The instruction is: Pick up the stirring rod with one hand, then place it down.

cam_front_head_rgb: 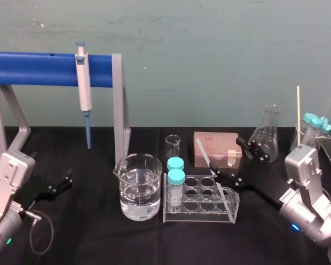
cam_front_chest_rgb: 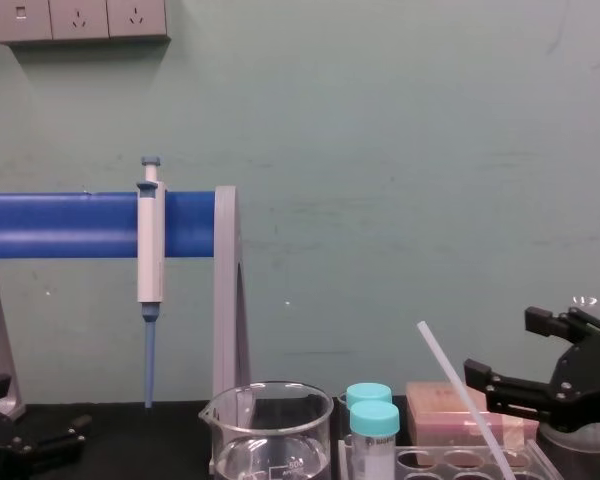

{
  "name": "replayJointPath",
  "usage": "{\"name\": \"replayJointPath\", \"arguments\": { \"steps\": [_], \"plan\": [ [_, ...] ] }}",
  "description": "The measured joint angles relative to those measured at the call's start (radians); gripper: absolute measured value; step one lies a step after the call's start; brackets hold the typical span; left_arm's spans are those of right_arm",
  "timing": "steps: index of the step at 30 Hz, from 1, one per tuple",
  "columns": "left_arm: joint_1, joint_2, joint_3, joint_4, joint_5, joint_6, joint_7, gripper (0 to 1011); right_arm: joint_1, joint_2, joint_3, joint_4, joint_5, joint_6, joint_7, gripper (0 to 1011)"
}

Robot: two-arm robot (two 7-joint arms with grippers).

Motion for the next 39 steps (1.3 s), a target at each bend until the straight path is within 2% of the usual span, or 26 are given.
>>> {"name": "replayJointPath", "arguments": {
  "steps": [16,26,39],
  "plan": [
    [0.0,0.0,0.0,0.0,0.0,0.0,0.0,1000,0.088,-0.073,0.018,0.136,0.085,0.012,0.159,1000],
    [0.0,0.0,0.0,0.0,0.0,0.0,0.0,1000,0.133,-0.114,0.032,0.218,0.148,0.064,0.267,1000],
    [0.0,0.0,0.0,0.0,0.0,0.0,0.0,1000,0.171,-0.145,0.044,0.292,0.166,0.117,0.343,1000]
  ]
}}
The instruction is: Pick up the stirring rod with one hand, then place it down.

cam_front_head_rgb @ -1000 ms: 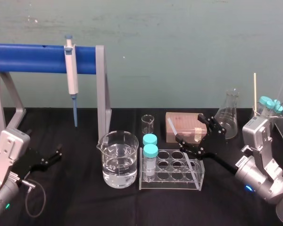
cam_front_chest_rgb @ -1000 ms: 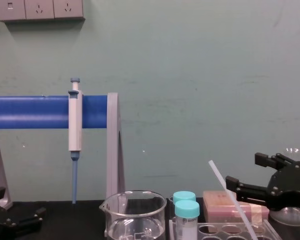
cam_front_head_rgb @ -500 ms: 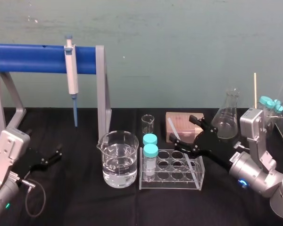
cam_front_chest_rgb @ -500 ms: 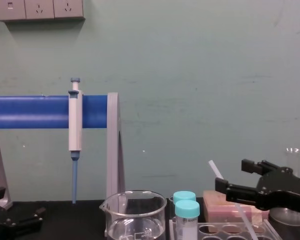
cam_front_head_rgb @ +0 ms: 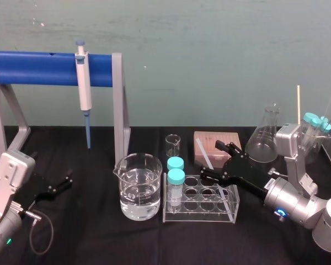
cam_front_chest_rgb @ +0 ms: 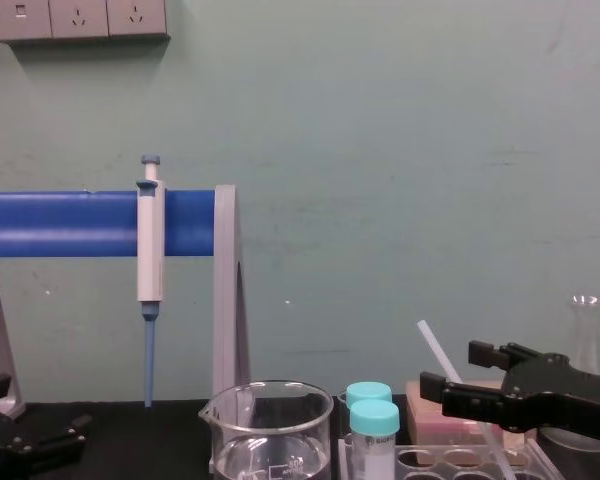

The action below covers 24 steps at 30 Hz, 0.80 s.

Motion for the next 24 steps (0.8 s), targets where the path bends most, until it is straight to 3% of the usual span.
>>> {"name": "replayJointPath", "arguments": {
  "steps": [24],
  "plan": [
    [0.0,0.0,0.0,0.0,0.0,0.0,0.0,1000,0.006,0.0,-0.007,0.006,-0.012,0.016,0.012,1000]
  ]
}}
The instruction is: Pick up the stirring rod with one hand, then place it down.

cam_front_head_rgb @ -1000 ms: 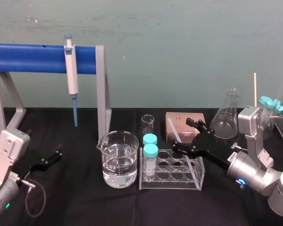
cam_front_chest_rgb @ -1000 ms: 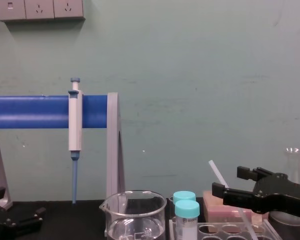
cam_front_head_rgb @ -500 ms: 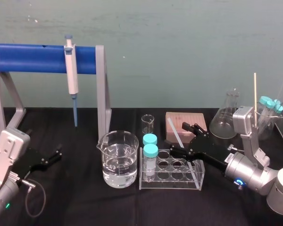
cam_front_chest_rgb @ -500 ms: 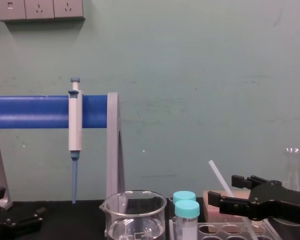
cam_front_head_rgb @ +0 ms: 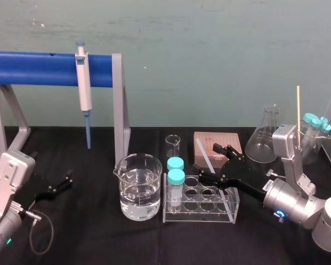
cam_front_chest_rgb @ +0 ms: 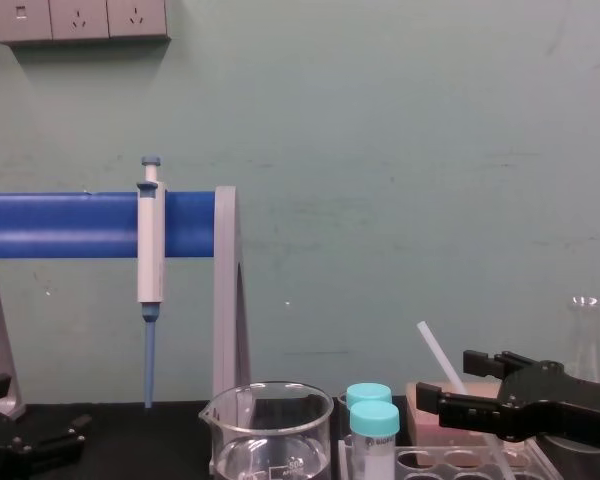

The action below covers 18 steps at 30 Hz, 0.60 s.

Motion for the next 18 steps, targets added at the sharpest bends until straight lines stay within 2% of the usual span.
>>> {"name": "replayJointPath", "arguments": {
  "steps": [3,8,9,11,13,14,17,18],
  "plan": [
    [0.0,0.0,0.0,0.0,0.0,0.0,0.0,1000,0.0,0.0,0.0,0.0,0.0,0.0,0.0,970],
    [0.0,0.0,0.0,0.0,0.0,0.0,0.0,1000,0.0,0.0,0.0,0.0,0.0,0.0,0.0,840],
    [0.0,0.0,0.0,0.0,0.0,0.0,0.0,1000,0.0,0.0,0.0,0.0,0.0,0.0,0.0,840],
    [0.0,0.0,0.0,0.0,0.0,0.0,0.0,1000,0.0,0.0,0.0,0.0,0.0,0.0,0.0,751],
    [0.0,0.0,0.0,0.0,0.0,0.0,0.0,1000,0.0,0.0,0.0,0.0,0.0,-0.001,0.0,715],
    [0.0,0.0,0.0,0.0,0.0,0.0,0.0,1000,0.0,0.0,0.0,0.0,0.0,-0.001,0.0,656],
    [0.0,0.0,0.0,0.0,0.0,0.0,0.0,1000,0.0,0.0,0.0,0.0,0.0,-0.001,-0.001,595],
    [0.0,0.0,0.0,0.0,0.0,0.0,0.0,1000,0.0,0.0,0.0,0.0,0.0,-0.001,0.0,537]
  ]
}}
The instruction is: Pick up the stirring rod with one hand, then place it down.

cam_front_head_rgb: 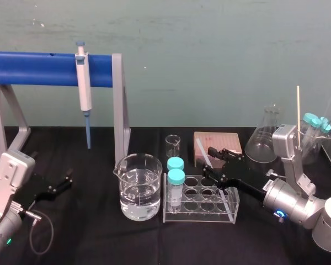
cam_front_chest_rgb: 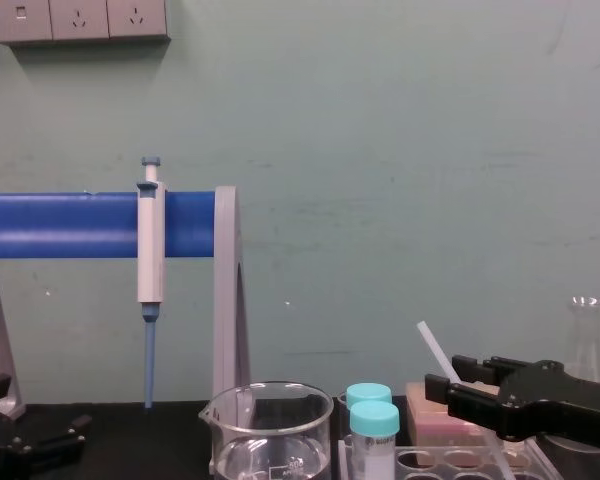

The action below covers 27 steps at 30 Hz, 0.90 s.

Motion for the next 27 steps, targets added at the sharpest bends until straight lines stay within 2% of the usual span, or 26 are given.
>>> {"name": "replayJointPath", "arguments": {
  "steps": [3,6,8,10,12,13,14,16,27],
  "plan": [
    [0.0,0.0,0.0,0.0,0.0,0.0,0.0,1000,0.0,0.0,0.0,0.0,0.0,0.0,0.0,429],
    [0.0,0.0,0.0,0.0,0.0,0.0,0.0,1000,0.0,0.0,0.0,0.0,0.0,0.0,0.0,367],
    [0.0,0.0,0.0,0.0,0.0,0.0,0.0,1000,0.0,0.0,0.0,0.0,0.0,0.0,0.0,274],
    [0.0,0.0,0.0,0.0,0.0,0.0,0.0,1000,0.0,0.0,0.0,0.0,0.0,0.0,0.0,247],
    [0.0,0.0,0.0,0.0,0.0,0.0,0.0,1000,0.0,0.0,0.0,0.0,0.0,0.0,0.0,151],
    [0.0,0.0,0.0,0.0,0.0,0.0,0.0,1000,0.0,0.0,0.0,0.0,0.0,0.0,0.0,151],
    [0.0,0.0,0.0,0.0,0.0,0.0,0.0,1000,0.0,0.0,0.0,0.0,0.0,0.0,0.0,96],
    [0.0,0.0,0.0,0.0,0.0,0.0,0.0,1000,0.0,0.0,0.0,0.0,0.0,0.0,0.0,72],
    [0.0,0.0,0.0,0.0,0.0,0.0,0.0,1000,0.0,0.0,0.0,0.0,0.0,0.0,0.0,72]
  ]
}}
